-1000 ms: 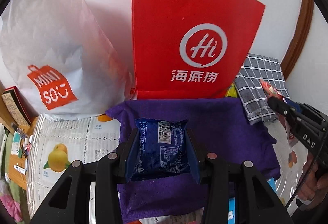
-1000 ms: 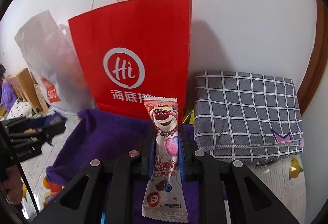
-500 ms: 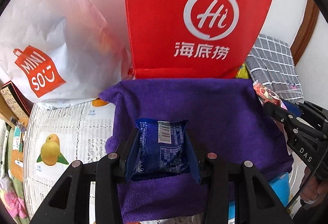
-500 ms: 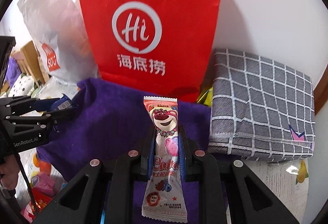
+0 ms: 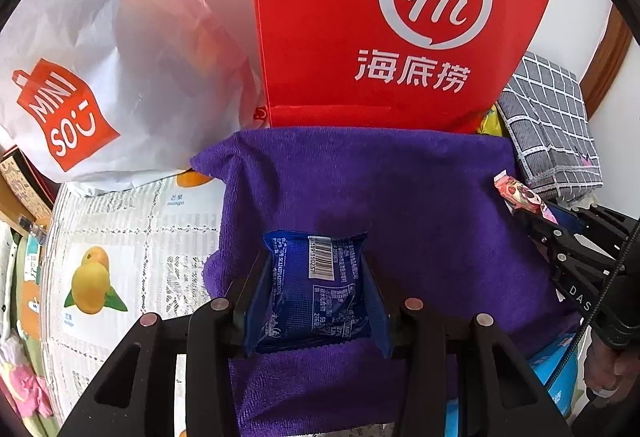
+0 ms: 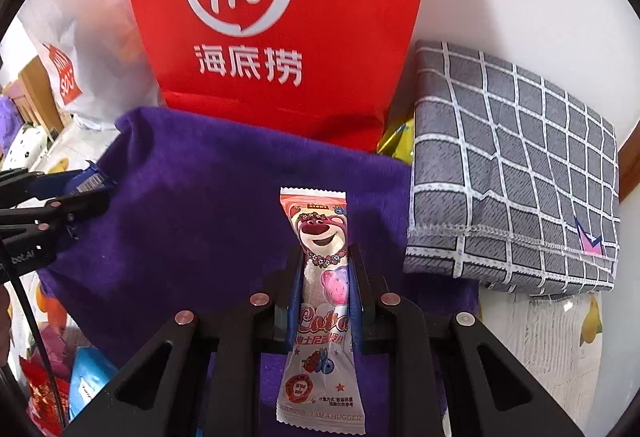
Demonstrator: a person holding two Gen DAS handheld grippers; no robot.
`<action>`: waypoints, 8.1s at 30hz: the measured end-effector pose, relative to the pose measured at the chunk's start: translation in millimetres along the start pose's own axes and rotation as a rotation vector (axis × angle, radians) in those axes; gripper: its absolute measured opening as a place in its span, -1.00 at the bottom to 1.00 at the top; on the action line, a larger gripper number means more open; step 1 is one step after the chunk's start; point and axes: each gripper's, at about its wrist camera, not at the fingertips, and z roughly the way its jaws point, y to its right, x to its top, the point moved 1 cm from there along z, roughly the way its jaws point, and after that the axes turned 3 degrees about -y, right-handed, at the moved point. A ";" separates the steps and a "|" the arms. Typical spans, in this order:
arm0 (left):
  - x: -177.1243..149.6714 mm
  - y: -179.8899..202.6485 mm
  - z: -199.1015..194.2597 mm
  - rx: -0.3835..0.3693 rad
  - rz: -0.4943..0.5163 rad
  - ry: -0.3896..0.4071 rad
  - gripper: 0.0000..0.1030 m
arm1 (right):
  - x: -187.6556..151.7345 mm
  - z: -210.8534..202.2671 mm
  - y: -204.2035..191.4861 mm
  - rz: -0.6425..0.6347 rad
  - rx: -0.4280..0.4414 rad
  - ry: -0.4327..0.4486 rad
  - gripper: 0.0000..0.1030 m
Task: Organize snacks
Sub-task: 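Carry the blue packet in the left gripper over the purple towel while the right carries the candy bar there, then open the right gripper to drop the candy bar while the left releases the blue packet onto the towel, then withdraw the left gripper from the towel while the right moves toward the pink peach candy, then close the right gripper on the pink peach candy, then grasp the pink snack bag with the left gripper while the right holds the peach candy, then carry the pink bag in the left gripper over the purple towel while the right carries the peach candy there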
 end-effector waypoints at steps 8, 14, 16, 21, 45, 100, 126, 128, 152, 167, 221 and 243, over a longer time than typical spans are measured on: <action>-1.0 6.6 9.6 -0.009 0.012 -0.027 -0.20 | -1.8 6.4 5.5 0.013 -0.001 -0.038 -0.59; -0.4 10.7 14.2 -0.004 0.019 -0.038 -0.20 | -0.7 12.2 4.4 0.013 -0.009 -0.047 -0.58; -0.3 11.0 15.8 -0.003 0.017 -0.041 -0.20 | -1.4 14.1 4.1 0.010 -0.010 -0.051 -0.58; 0.9 12.0 21.8 -0.005 0.008 -0.056 -0.19 | -1.9 20.5 2.4 -0.003 -0.016 -0.061 -0.57; 0.2 11.5 22.3 -0.013 0.007 -0.065 0.32 | 7.1 -20.4 -7.3 -0.007 0.006 0.102 0.23; -101.4 -5.6 -160.5 -0.155 0.013 0.211 0.38 | -133.0 -198.4 -26.5 0.232 0.160 0.202 0.26; -182.1 -13.3 -153.3 -0.077 0.054 0.193 0.38 | -210.7 -178.3 -89.0 0.106 0.160 0.186 0.16; -184.6 -12.4 -152.1 -0.075 0.055 0.191 0.38 | -214.4 -177.5 -92.1 0.089 0.151 0.183 0.15; -201.1 -14.7 -132.6 -0.090 0.019 0.143 0.38 | -260.4 -107.4 -96.5 0.001 0.140 0.000 0.11; -202.3 -19.5 -113.3 -0.104 0.004 0.113 0.38 | -267.6 -107.7 -56.7 0.077 0.049 0.066 -0.19; -213.5 -3.3 -131.4 -0.185 0.043 0.173 -0.02 | -270.7 -104.5 -48.6 0.108 0.030 0.124 -0.13; -210.0 -5.0 -153.3 -0.218 0.031 0.210 -0.02 | -257.2 -159.4 -31.0 0.205 -0.005 0.240 -0.19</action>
